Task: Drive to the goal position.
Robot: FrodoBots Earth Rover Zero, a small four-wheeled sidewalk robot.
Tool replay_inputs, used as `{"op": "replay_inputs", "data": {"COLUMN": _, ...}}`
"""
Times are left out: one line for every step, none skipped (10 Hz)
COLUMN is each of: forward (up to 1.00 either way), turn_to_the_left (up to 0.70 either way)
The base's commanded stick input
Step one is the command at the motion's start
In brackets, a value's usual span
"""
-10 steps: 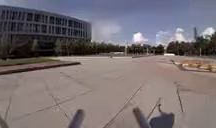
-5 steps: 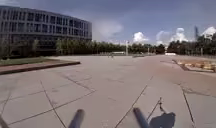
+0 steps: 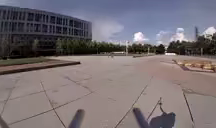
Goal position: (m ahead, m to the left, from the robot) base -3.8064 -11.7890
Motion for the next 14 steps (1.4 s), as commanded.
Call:
{"op": "replay_inputs", "data": {"forward": 1.0, "turn_to_the_left": -0.02}}
{"op": "replay_inputs", "data": {"forward": 1.0, "turn_to_the_left": -0.02}}
{"op": "replay_inputs", "data": {"forward": 1.0, "turn_to_the_left": -0.02}}
{"op": "replay_inputs", "data": {"forward": 1.0, "turn_to_the_left": -0.02}}
{"op": "replay_inputs", "data": {"forward": 0.48, "turn_to_the_left": -0.01}}
{"op": "replay_inputs", "data": {"forward": 0.0, "turn_to_the_left": 0.0}}
{"op": "replay_inputs", "data": {"forward": 0.0, "turn_to_the_left": 0.0}}
{"op": "replay_inputs", "data": {"forward": 0.14, "turn_to_the_left": -0.02}}
{"op": "replay_inputs", "data": {"forward": 0.61, "turn_to_the_left": -0.02}}
{"op": "replay_inputs", "data": {"forward": 1.0, "turn_to_the_left": -0.02}}
{"op": "replay_inputs", "data": {"forward": 1.0, "turn_to_the_left": -0.02}}
{"op": "replay_inputs", "data": {"forward": 1.0, "turn_to_the_left": -0.02}}
{"op": "replay_inputs", "data": {"forward": 1.0, "turn_to_the_left": -0.02}}
{"op": "replay_inputs", "data": {"forward": 1.0, "turn_to_the_left": -0.02}}
